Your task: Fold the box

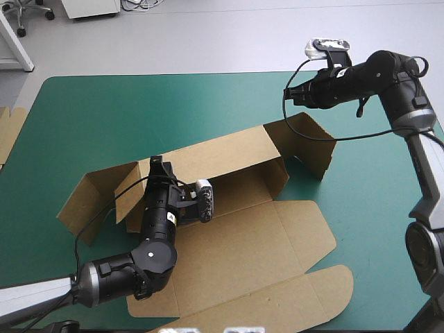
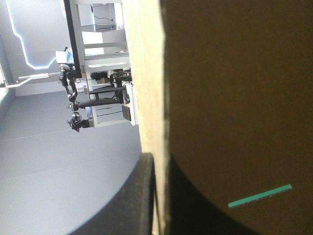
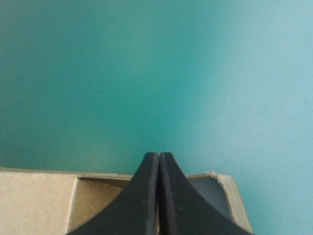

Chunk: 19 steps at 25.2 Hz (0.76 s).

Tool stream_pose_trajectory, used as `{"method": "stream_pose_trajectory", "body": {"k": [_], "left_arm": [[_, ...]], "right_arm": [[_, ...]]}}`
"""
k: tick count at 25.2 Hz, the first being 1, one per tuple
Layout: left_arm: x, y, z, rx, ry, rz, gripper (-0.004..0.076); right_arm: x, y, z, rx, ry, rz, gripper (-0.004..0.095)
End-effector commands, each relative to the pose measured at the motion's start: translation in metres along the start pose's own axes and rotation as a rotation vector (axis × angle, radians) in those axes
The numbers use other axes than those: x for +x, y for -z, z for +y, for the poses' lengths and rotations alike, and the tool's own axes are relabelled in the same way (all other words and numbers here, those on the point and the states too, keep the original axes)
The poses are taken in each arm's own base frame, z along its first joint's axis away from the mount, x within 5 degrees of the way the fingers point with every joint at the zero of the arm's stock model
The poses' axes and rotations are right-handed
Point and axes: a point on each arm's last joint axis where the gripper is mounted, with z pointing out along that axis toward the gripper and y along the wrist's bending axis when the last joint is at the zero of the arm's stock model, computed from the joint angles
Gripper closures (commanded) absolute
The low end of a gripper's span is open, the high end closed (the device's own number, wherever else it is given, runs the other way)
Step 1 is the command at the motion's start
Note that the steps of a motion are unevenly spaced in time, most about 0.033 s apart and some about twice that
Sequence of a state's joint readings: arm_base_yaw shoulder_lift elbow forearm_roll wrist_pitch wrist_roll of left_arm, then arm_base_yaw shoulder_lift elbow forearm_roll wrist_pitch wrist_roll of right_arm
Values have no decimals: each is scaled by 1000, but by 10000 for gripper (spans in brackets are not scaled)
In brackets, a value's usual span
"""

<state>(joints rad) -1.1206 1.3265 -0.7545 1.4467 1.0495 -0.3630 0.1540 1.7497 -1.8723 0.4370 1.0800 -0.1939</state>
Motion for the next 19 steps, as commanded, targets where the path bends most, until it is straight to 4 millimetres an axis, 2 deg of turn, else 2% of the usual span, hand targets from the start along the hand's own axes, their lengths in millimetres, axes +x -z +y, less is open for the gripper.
{"method": "stream_pose_trajectory", "body": {"k": [1,6,14,19], "left_arm": [[-6,5,2,30,36,-70,734],[-6,5,2,28,47,-69,734],[-5,4,2,26,60,-66,734],[-5,4,3,27,60,-66,734]], "right_arm": [[-18,12,7,-26,19,-88,925],[-9,-23,-6,-41,-1,70,925],[-3,-7,-3,-2,22,124,925],[10,-13,-8,21,9,179,925]]}}
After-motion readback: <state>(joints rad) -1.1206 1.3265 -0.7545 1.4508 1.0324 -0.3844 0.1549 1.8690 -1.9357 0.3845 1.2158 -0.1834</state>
